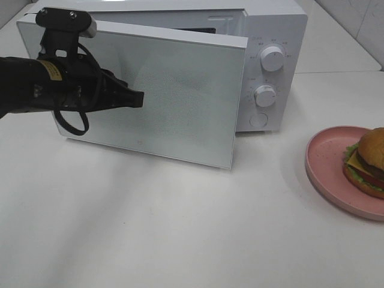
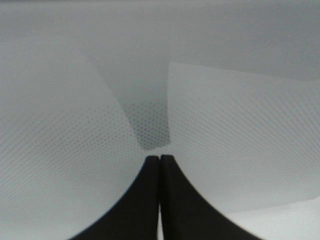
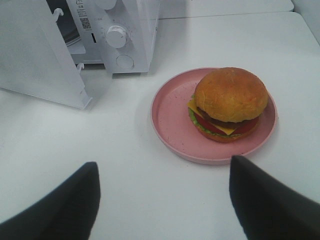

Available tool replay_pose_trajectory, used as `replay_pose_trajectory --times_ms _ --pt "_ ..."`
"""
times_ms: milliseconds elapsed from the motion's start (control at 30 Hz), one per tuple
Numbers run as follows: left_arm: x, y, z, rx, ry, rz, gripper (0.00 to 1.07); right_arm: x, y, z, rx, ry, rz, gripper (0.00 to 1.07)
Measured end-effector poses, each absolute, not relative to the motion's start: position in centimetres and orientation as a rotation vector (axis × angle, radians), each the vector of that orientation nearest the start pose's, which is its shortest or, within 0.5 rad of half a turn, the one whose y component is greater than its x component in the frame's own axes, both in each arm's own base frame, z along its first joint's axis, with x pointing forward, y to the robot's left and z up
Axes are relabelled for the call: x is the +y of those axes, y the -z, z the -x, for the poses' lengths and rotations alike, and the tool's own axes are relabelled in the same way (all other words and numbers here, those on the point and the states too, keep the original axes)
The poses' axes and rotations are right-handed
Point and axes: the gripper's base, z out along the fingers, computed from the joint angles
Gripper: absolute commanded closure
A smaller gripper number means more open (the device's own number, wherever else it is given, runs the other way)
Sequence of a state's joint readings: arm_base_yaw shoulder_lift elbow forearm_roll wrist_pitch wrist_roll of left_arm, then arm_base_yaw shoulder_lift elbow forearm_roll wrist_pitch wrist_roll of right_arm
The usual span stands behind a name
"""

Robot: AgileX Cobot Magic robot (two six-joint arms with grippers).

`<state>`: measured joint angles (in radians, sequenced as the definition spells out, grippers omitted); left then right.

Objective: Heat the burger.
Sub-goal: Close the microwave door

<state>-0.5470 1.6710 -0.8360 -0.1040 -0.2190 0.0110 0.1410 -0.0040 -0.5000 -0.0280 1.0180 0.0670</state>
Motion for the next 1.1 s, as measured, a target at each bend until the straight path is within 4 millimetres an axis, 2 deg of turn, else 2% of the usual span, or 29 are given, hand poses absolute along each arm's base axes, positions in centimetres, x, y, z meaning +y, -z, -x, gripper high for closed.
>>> replay_pose_trajectory --times_ms 167,300,333,367,600,767,833,933,1000,1100 --pt "-18.7 -20.0 -30.4 2.057 0.368 -0.476 1.06 -0.3 -28.1 0.3 1.997 -0.1 0.073 0.4" --pt "-21.0 -20.6 -31.1 2.009 0.393 -0.535 1.06 -0.3 -28.1 0.3 1.997 -0.1 0.073 0.41" --pt "-21.0 -20.6 -31.1 2.009 0.393 -0.535 1.06 -0.3 -28.1 0.3 1.997 -0.1 0.073 0.41" --pt "-22.1 -20.7 -31.5 1.986 0.397 -0.574 1.06 -0.3 -28.1 0.3 1.997 -0.1 0.073 0.41" --pt "-24.4 -20.2 -32.9 1.954 0.395 -0.651 1.06 -0.3 -28.1 0.3 1.997 -0.1 0.073 0.41" --pt "-26.0 -19.0 -33.8 1.992 0.385 -0.701 1.06 -0.3 -28.1 0.3 1.997 -0.1 0.073 0.41" --pt "-27.6 -18.5 -34.4 2.028 0.376 -0.754 1.06 -0.3 -28.1 0.3 1.997 -0.1 0.073 0.41" --pt "-28.0 -18.4 -34.4 2.041 0.371 -0.769 1.06 -0.3 -28.1 0.3 1.997 -0.1 0.073 0.41" --pt "-29.3 -18.4 -35.0 2.078 0.367 -0.796 1.06 -0.3 -28.1 0.3 1.997 -0.1 0.073 0.41" --pt "-29.6 -18.4 -35.2 2.092 0.371 -0.789 1.06 -0.3 -28.1 0.3 1.997 -0.1 0.073 0.41"
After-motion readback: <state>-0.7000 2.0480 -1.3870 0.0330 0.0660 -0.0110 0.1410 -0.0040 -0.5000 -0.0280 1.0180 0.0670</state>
